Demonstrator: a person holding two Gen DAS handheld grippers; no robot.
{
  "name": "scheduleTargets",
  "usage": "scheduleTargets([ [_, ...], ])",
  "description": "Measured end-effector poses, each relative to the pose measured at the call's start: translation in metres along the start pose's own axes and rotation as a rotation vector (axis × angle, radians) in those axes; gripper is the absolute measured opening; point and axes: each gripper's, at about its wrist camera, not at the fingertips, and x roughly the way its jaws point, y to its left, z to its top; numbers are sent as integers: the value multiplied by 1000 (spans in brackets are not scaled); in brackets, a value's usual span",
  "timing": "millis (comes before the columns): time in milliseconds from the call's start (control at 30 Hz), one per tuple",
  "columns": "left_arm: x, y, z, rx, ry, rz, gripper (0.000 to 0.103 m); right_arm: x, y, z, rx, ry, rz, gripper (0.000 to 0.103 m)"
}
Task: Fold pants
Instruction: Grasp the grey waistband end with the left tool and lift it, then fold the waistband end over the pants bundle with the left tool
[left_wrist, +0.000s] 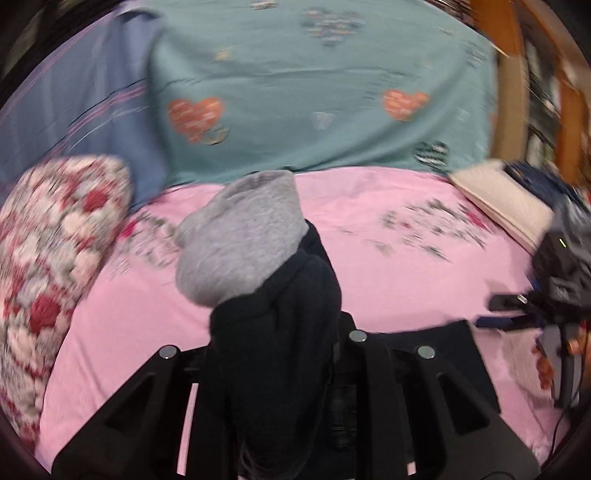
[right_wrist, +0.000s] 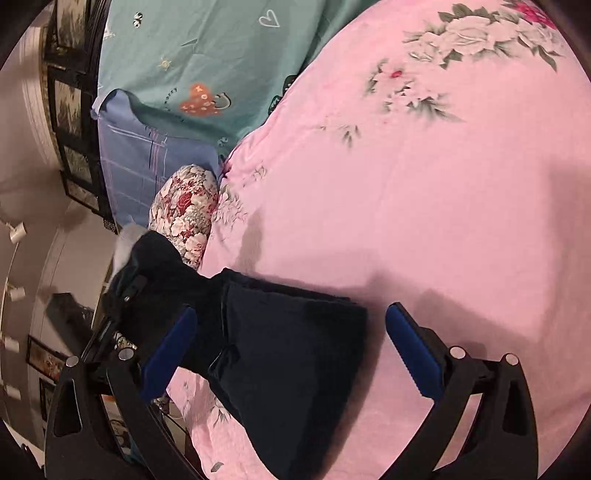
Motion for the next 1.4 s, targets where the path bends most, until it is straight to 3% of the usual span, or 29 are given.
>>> scheduleTargets([
  [233,9,-108,-22,275,45,-143,20,-9,-11,0,77,-28,2,102],
  [367,23,-136,-43,374,105,-160,21,-12,-16,2,133,-55,13,102],
  [433,32,-139,-55,398,174,-190,30,-14,-18,2,149,-59,15,102],
  [467,35,-139,-58,394,203,-209,59,-14,-18,2,151,-58,17,102],
  [500,36,-138,-61,384,224,-227,97,-14,-17,1,150,-58,21,102],
  [533,34,-137,-63,375,218,-243,99,-15,-15,1,143,-57,24,102],
  [600,24,-134,-65,375,192,-287,99,-17,-11,1,125,-64,24,102],
  [767,8,-112,-61,317,150,-303,99,-29,1,2,66,-126,30,102],
  [833,8,-93,-60,253,156,-327,99,-38,14,0,8,-153,84,102],
  [933,10,-71,-60,166,179,-371,99,-49,43,-7,-111,-161,248,102],
  [1067,25,-48,-75,91,268,-382,99,-39,74,-20,-228,-68,347,102],
  [1100,30,-45,-80,79,303,-377,99,-29,77,-23,-229,-22,337,102],
  [1167,35,-35,-91,57,356,-354,99,-10,72,-28,-208,59,195,102],
  [1200,33,-29,-96,50,363,-358,99,0,61,-32,-181,119,68,102],
  [1267,25,-16,-97,36,353,-369,99,4,40,-42,-145,174,2,102],
  [1333,16,0,-91,-2,324,-378,99,-4,26,-45,-92,201,-117,102],
  [1400,11,9,-83,-36,292,-396,99,-15,20,-41,-23,195,-81,102],
])
